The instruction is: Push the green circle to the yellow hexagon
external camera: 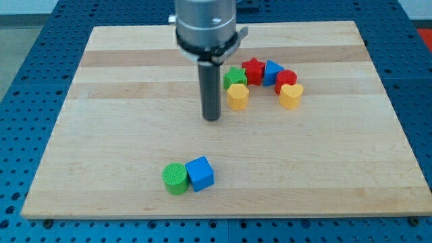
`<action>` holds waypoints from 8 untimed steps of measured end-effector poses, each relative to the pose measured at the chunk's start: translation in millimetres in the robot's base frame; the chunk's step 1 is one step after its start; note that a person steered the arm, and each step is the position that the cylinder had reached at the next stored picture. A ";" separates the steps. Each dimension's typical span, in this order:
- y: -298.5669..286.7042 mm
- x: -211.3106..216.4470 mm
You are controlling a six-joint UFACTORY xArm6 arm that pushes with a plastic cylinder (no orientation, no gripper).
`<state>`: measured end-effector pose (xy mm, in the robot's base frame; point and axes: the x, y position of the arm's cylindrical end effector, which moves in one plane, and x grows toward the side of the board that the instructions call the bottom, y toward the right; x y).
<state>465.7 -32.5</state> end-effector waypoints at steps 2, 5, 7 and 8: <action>-58.3 26.3; -98.3 93.0; -96.1 135.9; -81.4 135.3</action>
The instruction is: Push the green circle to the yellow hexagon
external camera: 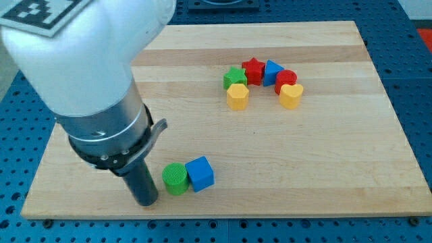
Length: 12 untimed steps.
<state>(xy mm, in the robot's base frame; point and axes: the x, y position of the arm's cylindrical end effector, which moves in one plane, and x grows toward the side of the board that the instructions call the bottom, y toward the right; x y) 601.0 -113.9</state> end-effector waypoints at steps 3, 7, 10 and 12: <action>54.4 -26.9; 141.3 -49.2; 156.4 -78.2; 165.5 -104.7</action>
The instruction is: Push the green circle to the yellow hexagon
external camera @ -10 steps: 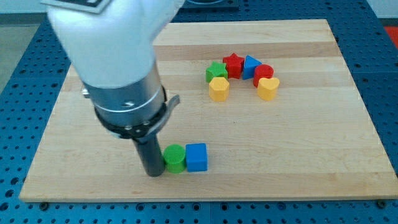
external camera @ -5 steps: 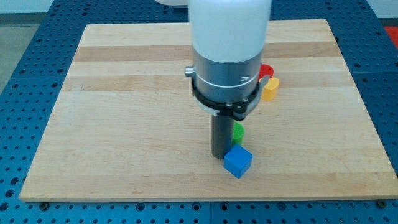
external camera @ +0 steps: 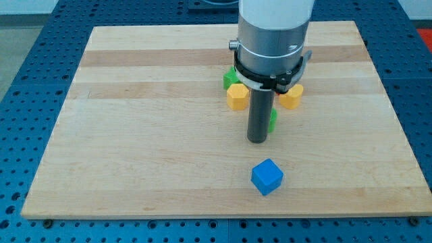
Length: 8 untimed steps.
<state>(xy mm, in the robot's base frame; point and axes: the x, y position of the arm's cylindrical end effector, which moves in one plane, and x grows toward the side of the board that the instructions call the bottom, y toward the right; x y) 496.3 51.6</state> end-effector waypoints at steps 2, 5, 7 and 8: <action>0.0 -0.6; 26.5 20.8; 41.4 -4.9; 40.8 -13.5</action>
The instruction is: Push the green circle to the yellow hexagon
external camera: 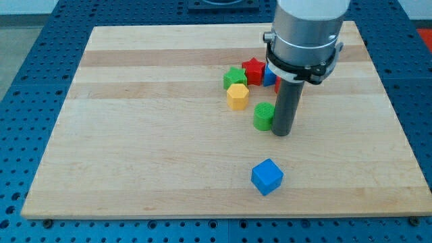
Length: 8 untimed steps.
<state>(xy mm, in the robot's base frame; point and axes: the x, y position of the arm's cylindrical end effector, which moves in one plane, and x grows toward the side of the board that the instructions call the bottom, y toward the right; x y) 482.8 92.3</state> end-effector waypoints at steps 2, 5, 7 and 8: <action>-0.7 -6.6; -4.5 -12.5; -10.1 -16.0; -11.9 -19.0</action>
